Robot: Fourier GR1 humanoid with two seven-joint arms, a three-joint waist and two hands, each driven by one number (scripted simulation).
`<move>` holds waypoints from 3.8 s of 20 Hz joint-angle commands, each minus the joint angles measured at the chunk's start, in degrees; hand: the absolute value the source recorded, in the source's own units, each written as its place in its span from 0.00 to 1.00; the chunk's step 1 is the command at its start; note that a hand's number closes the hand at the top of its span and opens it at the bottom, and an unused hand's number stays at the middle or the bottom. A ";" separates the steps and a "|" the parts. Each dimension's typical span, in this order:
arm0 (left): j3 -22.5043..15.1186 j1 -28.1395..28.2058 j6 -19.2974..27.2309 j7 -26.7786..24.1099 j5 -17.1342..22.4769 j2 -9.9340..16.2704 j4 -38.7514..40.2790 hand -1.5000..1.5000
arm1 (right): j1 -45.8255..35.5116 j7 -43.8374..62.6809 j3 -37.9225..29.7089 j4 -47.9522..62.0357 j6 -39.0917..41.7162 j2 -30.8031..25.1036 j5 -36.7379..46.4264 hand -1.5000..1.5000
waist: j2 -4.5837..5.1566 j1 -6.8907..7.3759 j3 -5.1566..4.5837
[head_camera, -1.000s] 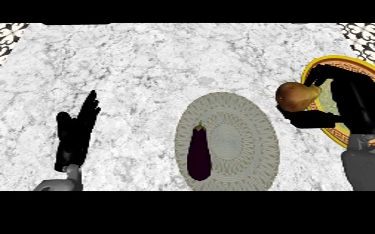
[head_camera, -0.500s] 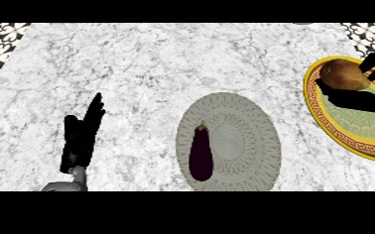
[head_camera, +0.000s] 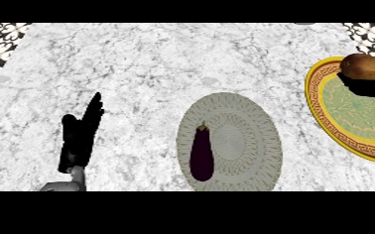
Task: Pick the pear from the placemat and place it in the plate
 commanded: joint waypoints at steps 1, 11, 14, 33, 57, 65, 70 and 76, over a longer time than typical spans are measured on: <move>0.34 -1.61 -0.24 1.53 -0.17 0.11 0.12 0.50 | -2.96 -2.91 -1.32 10.08 0.46 -3.99 0.14 1.00 | 0.03 0.07 0.00; 1.17 -1.29 -1.95 0.62 1.05 0.82 0.03 0.50 | -6.70 -10.36 0.64 32.68 11.58 -8.15 -1.14 1.00 | 0.30 0.94 0.02; 1.82 -1.97 -2.18 0.43 0.81 1.22 1.71 0.50 | -5.02 -13.81 -0.35 34.83 12.94 -10.00 -2.42 0.00 | 0.03 -0.05 -0.01; -0.24 0.89 -0.12 0.93 -1.24 -0.98 -2.42 0.50 | -8.94 -38.93 -22.00 50.82 24.89 -14.30 -29.85 0.00 | 0.16 0.47 0.11; 1.55 1.12 -2.60 1.52 -0.41 -0.31 -3.36 0.50 | -7.83 -50.00 -12.86 59.90 16.36 -14.66 -30.75 0.00 | 0.18 0.68 0.09; 2.22 -5.38 -0.46 -0.87 -1.76 -2.19 4.86 0.50 | -6.84 -51.69 -12.22 63.95 13.25 -17.04 -30.26 0.00 | 0.43 0.62 0.14; 1.76 -0.36 -2.39 1.91 -1.23 -0.52 -1.50 0.50 | -6.51 -51.08 -12.34 65.72 14.22 -18.93 -30.93 0.00 | 0.35 0.91 0.17; 2.71 -3.58 -2.14 1.34 -0.84 -0.73 0.56 0.50 | -5.40 -52.39 -13.03 67.19 13.65 -21.81 -31.24 0.00 | 0.61 1.11 0.27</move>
